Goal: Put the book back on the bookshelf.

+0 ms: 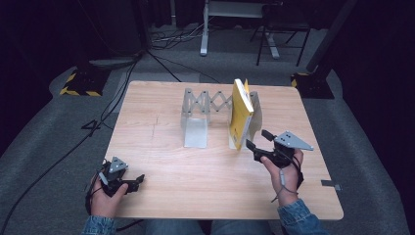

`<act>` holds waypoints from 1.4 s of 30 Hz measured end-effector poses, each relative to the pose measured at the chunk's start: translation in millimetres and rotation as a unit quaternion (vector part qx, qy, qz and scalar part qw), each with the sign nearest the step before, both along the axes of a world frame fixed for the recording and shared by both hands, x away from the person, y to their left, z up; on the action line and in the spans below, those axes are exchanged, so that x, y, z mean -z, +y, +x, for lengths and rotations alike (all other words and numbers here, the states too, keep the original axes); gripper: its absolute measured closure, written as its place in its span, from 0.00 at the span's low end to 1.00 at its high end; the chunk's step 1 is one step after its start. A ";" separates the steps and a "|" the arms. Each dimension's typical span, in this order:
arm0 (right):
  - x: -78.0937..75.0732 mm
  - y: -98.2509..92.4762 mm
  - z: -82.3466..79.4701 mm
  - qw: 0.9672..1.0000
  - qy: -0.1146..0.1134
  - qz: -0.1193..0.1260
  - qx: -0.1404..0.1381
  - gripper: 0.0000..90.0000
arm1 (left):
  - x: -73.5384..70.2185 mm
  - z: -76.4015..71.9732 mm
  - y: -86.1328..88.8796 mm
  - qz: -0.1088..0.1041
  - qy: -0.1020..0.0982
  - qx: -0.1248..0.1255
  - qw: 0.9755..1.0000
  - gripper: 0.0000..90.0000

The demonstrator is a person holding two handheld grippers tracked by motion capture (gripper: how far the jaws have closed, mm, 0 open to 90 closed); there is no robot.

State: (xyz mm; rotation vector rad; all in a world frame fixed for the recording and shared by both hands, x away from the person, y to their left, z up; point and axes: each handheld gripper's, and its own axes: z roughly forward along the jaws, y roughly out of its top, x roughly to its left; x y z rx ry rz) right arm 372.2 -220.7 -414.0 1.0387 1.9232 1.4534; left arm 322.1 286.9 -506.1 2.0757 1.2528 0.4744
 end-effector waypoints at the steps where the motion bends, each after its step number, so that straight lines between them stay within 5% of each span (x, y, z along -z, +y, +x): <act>1: -0.9 -4.5 -2.1 1.000 0.000 -0.002 -0.003 0.27 | 0.0 0.0 0.0 0.000 0.000 0.000 1.000 0.17; 15: -3.9 -64.1 -32.0 0.999 0.012 -0.024 -0.033 0.32 | -0.3 0.6 0.0 0.000 0.002 0.001 1.000 0.17; 22: 8.5 -83.3 -40.5 0.996 0.049 -0.043 -0.053 0.31 | -0.3 2.1 -0.8 0.002 0.001 0.002 1.000 0.17; 34: 46.6 -123.8 -41.6 0.992 0.109 -0.068 0.003 0.29 | -0.2 2.4 -0.9 0.003 0.000 0.002 1.000 0.17; 37: 58.5 -133.0 -37.7 0.987 0.137 -0.086 0.023 0.24 | -0.2 2.3 -0.9 0.003 0.000 0.002 1.000 0.17; 42: 68.4 -137.6 -34.8 0.983 0.159 -0.089 0.035 0.20 | -0.3 2.3 -0.9 0.003 0.000 0.002 1.000 0.17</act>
